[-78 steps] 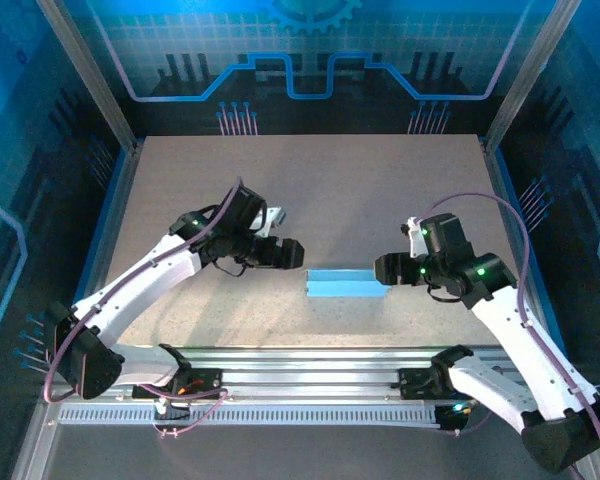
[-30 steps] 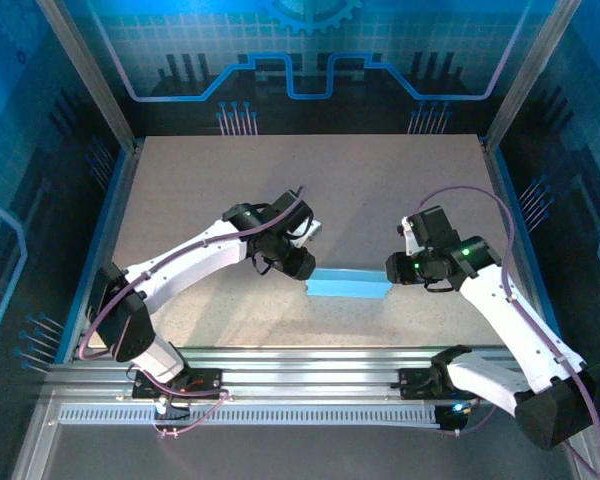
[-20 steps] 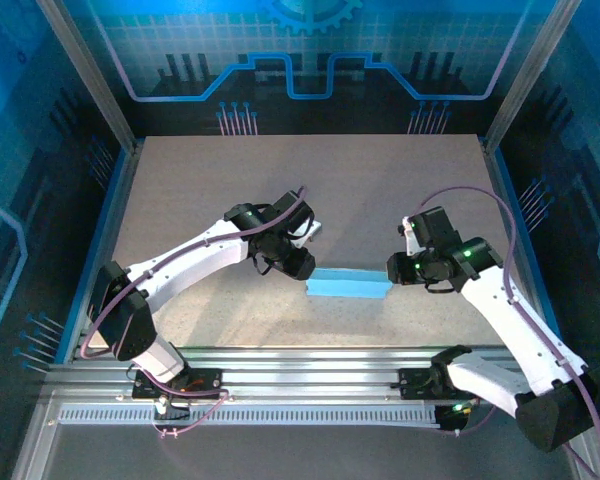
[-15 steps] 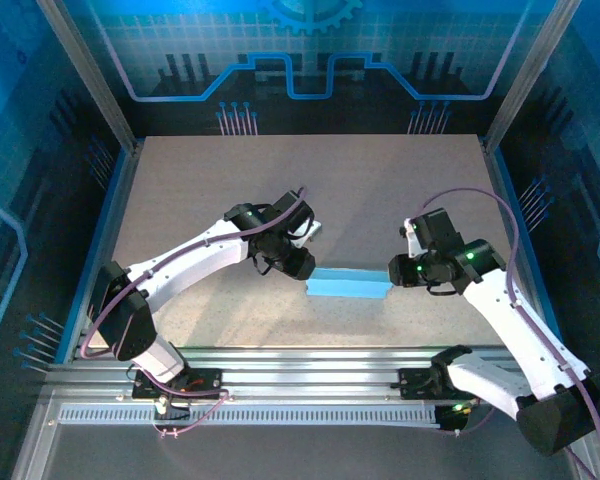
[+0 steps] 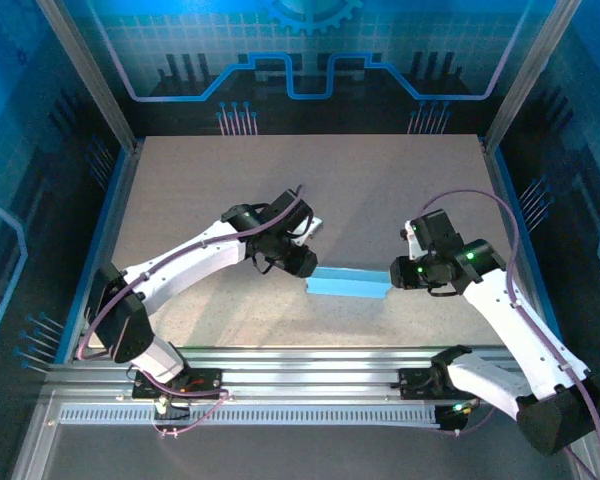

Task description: Fold the paper box

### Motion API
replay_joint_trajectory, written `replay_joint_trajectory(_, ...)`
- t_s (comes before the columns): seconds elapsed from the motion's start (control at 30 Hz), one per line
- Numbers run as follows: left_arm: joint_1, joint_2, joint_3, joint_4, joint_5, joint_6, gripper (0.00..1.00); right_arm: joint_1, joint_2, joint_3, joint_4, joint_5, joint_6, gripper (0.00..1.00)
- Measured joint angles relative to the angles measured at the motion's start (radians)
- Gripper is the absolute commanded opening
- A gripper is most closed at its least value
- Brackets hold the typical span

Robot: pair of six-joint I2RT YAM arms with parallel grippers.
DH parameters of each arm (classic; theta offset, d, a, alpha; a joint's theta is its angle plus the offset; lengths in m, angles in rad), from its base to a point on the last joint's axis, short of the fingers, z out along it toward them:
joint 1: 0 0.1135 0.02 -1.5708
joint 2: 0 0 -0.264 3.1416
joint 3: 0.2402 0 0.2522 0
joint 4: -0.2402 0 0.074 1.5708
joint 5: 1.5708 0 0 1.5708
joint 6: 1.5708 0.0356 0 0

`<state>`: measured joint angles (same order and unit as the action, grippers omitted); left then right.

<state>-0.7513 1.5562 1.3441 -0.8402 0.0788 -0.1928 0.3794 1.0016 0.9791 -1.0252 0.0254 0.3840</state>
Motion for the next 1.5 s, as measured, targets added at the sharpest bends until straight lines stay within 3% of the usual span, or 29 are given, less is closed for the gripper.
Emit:
replay_joint_trajectory(0.87, 0.0, -0.029, -0.058, 0.027, 0.005, -0.018, 0.37, 0.014, 0.041, -0.011, 0.039, -0.01, -0.009, 0.33)
replay_joint_trajectory(1.5, 0.0, 0.006, -0.035, 0.029, 0.008, -0.018, 0.27, 0.015, 0.064, -0.011, 0.063, -0.029, -0.023, 0.29)
